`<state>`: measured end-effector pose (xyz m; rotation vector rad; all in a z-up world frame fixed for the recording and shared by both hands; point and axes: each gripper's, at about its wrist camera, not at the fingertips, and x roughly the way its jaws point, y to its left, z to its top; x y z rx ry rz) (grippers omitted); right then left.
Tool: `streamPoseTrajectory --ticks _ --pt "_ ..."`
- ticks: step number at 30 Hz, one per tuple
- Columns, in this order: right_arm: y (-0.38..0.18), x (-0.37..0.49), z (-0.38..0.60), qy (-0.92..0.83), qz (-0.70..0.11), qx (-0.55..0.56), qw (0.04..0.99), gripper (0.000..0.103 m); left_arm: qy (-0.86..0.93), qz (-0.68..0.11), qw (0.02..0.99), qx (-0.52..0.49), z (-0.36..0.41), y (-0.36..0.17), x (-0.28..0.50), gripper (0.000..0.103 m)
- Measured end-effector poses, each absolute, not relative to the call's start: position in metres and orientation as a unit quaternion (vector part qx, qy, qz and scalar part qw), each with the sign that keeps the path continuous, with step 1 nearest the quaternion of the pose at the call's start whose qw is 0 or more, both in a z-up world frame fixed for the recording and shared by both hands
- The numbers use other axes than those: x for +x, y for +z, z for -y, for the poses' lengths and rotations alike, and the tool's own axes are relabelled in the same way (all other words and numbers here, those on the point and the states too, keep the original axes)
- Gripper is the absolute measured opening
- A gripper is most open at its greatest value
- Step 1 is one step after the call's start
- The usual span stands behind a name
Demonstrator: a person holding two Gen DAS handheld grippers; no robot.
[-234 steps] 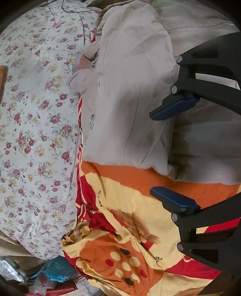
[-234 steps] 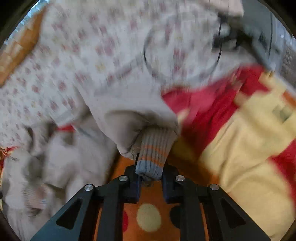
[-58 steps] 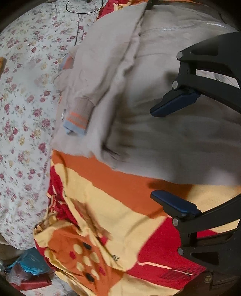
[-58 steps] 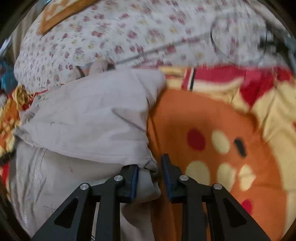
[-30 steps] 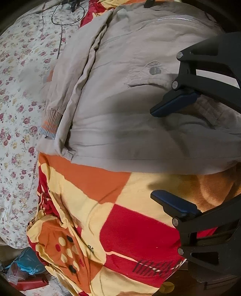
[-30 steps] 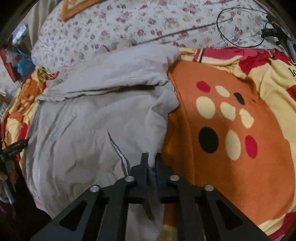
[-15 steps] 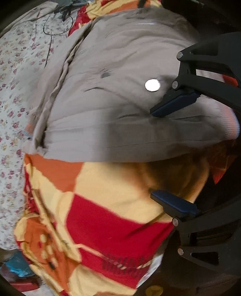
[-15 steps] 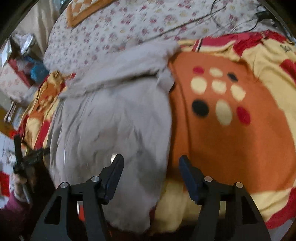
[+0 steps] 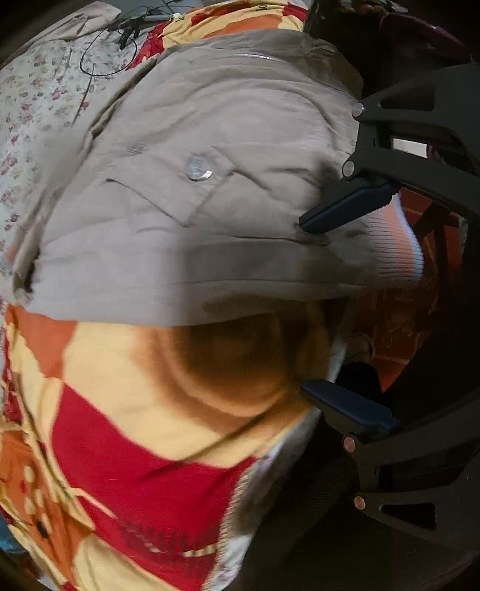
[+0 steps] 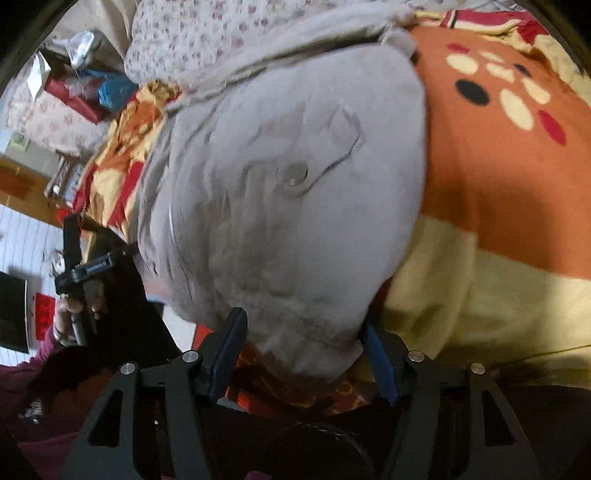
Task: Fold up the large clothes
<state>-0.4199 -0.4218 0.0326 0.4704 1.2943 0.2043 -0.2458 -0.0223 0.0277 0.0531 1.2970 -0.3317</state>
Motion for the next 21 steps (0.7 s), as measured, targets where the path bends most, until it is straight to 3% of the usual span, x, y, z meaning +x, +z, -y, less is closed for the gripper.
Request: streamPoseTrajectory --ticks 21 --pt "0.019 -0.413 0.394 0.113 -0.627 0.173 0.751 0.069 -0.165 -0.603 0.777 0.069 0.052 0.015 -0.255 0.082"
